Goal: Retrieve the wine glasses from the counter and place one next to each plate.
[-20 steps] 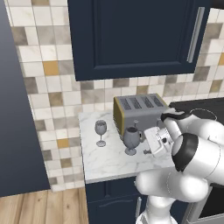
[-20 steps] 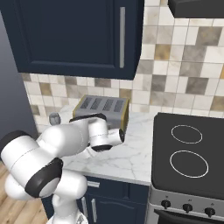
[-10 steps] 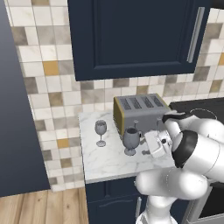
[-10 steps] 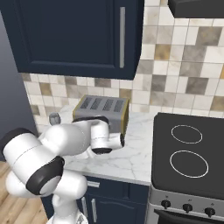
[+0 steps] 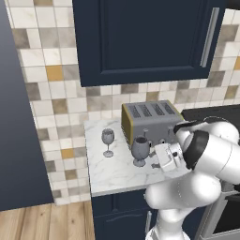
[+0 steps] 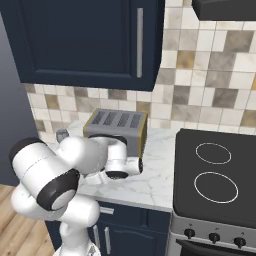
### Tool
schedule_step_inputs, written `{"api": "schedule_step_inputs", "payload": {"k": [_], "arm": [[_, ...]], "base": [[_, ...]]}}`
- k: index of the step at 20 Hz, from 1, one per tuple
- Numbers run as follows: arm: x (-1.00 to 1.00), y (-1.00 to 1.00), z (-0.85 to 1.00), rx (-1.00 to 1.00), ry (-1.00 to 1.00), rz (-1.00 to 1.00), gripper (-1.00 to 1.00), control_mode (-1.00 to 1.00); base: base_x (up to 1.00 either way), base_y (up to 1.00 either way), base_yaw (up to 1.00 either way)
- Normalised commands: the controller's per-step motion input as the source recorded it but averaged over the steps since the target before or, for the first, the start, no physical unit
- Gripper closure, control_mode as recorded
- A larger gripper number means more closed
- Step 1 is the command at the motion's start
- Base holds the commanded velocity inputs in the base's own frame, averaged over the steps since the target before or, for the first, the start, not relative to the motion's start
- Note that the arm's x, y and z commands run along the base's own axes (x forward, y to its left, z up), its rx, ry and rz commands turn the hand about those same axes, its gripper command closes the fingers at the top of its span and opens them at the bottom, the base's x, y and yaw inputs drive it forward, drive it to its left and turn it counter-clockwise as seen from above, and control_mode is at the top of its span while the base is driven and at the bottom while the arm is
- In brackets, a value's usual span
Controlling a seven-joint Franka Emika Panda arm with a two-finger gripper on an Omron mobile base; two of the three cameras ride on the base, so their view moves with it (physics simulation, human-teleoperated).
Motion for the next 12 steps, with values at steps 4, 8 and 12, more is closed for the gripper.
{"api": "schedule_step_inputs", "payload": {"k": [4, 8, 12], "arm": [[0.00, 0.13, 0.00, 0.00, 0.00, -0.02, -1.00, -1.00], [0.00, 0.15, 0.00, 0.00, 0.03, -0.02, -1.00, -1.00], [0.00, 0.10, 0.00, 0.00, 0.05, -0.02, -1.00, -1.00]], "base": [[0.00, 0.00, 0.00], [0.00, 0.00, 0.00], [0.00, 0.00, 0.00]]}}
